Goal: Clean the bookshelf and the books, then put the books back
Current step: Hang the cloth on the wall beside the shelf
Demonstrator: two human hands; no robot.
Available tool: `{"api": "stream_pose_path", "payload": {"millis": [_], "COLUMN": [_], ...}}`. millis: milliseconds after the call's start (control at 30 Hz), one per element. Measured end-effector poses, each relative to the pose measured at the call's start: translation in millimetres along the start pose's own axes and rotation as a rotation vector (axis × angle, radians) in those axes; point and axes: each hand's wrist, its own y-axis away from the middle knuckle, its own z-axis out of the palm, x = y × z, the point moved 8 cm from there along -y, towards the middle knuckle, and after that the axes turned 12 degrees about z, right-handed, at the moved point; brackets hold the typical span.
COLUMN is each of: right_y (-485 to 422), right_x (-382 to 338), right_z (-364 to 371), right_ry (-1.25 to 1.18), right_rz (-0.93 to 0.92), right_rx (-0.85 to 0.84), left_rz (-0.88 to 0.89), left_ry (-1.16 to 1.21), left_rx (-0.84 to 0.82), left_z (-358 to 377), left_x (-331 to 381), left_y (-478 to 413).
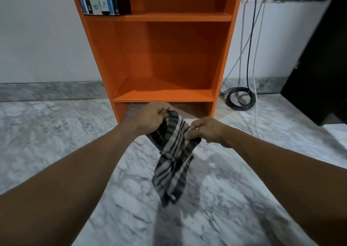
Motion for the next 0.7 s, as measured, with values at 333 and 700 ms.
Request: {"api": "stream_pose_path", "payload": {"millis": [333, 700], "right_y": [-20, 59], "right_x": [-81, -320], "right_z": [-48, -146], "right_ry": [-0.146, 0.055], "right_rz": [-0.285, -0.263], "right_rx": [0.332, 0.004], "left_rz": [-0.212, -0.266], "left_ry": [-0.326, -0.34], "left_rx": [-0.369, -0.241], "left_z": [-46, -310], "left_x": [-23, 102], "left_y": [-27, -84]}}
